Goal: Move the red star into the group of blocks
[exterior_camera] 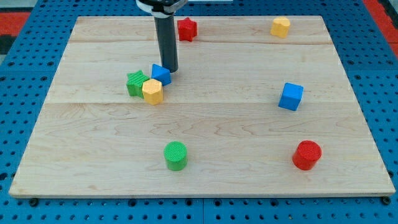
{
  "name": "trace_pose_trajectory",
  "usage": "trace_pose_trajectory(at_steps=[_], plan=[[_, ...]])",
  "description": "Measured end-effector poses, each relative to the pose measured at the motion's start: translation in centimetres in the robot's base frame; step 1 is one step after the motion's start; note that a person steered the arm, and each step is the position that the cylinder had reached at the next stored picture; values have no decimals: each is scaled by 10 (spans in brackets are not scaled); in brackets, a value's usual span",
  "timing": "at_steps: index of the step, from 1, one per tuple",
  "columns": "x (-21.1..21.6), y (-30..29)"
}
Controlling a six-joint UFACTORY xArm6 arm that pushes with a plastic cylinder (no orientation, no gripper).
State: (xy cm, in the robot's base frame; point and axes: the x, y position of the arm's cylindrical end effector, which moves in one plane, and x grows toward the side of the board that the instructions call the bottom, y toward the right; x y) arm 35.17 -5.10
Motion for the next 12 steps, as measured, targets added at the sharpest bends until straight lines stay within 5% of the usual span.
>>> trace_pose_trajectory(at_steps=[1, 3, 4, 6, 9, 12], plan=[[-26, 30], [-103, -60], [-144, -8], [-140, 59], [-122, -22], [-67, 49]])
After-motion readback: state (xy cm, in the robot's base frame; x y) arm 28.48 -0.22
